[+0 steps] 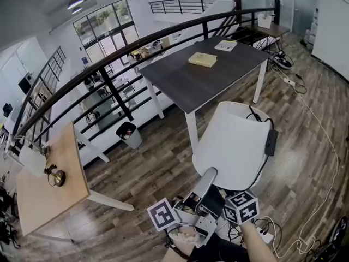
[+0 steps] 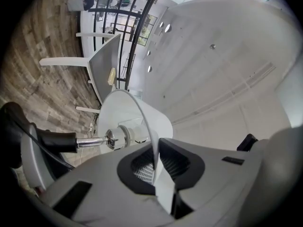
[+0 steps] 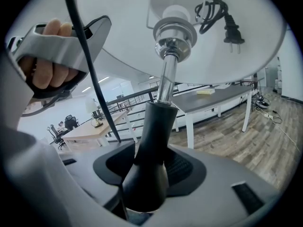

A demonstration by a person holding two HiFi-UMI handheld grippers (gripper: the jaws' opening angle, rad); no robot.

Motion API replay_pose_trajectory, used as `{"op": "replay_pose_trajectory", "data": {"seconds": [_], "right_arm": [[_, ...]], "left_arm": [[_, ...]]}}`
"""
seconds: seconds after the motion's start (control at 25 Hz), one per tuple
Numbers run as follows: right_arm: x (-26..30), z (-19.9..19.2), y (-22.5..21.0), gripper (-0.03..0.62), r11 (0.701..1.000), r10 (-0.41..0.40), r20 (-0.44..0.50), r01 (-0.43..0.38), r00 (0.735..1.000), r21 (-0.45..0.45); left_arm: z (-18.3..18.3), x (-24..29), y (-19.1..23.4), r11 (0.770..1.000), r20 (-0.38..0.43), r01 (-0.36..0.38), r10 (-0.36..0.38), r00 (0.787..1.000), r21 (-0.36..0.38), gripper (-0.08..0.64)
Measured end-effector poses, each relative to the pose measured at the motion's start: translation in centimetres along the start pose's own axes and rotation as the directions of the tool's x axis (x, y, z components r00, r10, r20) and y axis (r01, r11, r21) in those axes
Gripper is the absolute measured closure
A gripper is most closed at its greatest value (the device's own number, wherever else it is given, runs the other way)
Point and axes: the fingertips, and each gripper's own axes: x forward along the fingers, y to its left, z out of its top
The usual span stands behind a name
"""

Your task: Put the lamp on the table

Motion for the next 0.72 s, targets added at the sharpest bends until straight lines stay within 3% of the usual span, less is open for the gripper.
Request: {"op": "replay_pose_trajectory", "data": {"seconds": [0.32,0.72], "right_arm": [[1.0,-0.5,-0.3,0.373,1.000,0.014,-0.018,-0.014,1.000,0.010],[5.0,1.9,-3.9,0.373,1.000,-0.002,-0.029,0.003,1.000,0.018]], "left_arm": [[0.8,0.1,1.1,1.000,0.012,-0.017,0.017,1.000,-0.009,0.517],[4.7,3.7,3.9,1.000,-0.003,-0.016,0.016,1.000,-0.026,0.517]]}}
